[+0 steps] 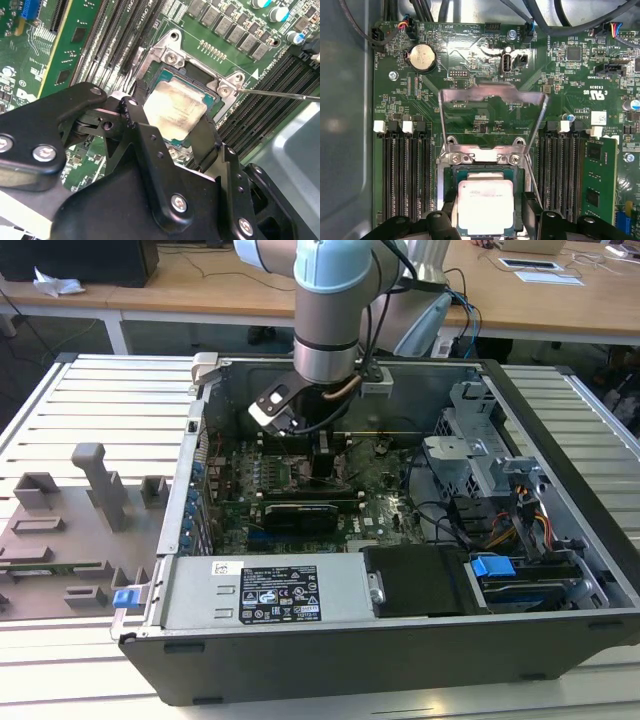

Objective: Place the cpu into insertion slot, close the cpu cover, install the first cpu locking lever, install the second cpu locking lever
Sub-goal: 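Place the cpu into insertion slot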

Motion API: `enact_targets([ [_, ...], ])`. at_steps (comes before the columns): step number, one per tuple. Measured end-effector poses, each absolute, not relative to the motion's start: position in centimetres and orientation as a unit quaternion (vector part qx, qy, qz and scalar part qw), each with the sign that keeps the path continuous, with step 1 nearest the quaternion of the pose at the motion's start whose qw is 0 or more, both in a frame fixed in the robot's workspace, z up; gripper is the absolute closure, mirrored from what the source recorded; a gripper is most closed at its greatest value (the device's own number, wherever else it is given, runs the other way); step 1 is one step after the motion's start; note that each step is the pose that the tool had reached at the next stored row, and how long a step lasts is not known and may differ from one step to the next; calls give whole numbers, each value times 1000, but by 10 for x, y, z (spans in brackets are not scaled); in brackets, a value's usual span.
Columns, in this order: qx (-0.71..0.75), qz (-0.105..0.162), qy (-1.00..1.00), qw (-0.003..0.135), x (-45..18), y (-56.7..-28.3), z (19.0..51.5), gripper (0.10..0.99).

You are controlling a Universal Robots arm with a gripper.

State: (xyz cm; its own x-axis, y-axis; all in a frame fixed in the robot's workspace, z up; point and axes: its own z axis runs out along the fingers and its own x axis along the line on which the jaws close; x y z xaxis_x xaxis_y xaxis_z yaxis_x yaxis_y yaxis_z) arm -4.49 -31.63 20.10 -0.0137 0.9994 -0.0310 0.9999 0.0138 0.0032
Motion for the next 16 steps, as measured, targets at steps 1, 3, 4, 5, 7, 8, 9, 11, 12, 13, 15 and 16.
enact_targets([
  [1,702,-10,712,12,-45,-316,201,471],
  [3,702,-10,712,12,-45,-316,202,471],
  [4,702,-9,712,12,-45,-316,202,471],
  [5,702,-9,712,11,-45,-316,202,471],
  [7,702,-7,712,9,-45,-316,202,471],
  [8,702,-5,712,7,-45,-315,202,471],
  [9,702,-4,712,7,-45,-315,202,471],
  [11,702,-4,712,7,-46,-315,202,471],
  [12,702,-4,712,6,-46,-315,202,471],
  [13,702,-4,712,6,-46,-315,202,471],
  [15,702,-4,712,6,-46,-315,202,471],
  [16,702,-4,712,6,-46,-315,202,471],
])
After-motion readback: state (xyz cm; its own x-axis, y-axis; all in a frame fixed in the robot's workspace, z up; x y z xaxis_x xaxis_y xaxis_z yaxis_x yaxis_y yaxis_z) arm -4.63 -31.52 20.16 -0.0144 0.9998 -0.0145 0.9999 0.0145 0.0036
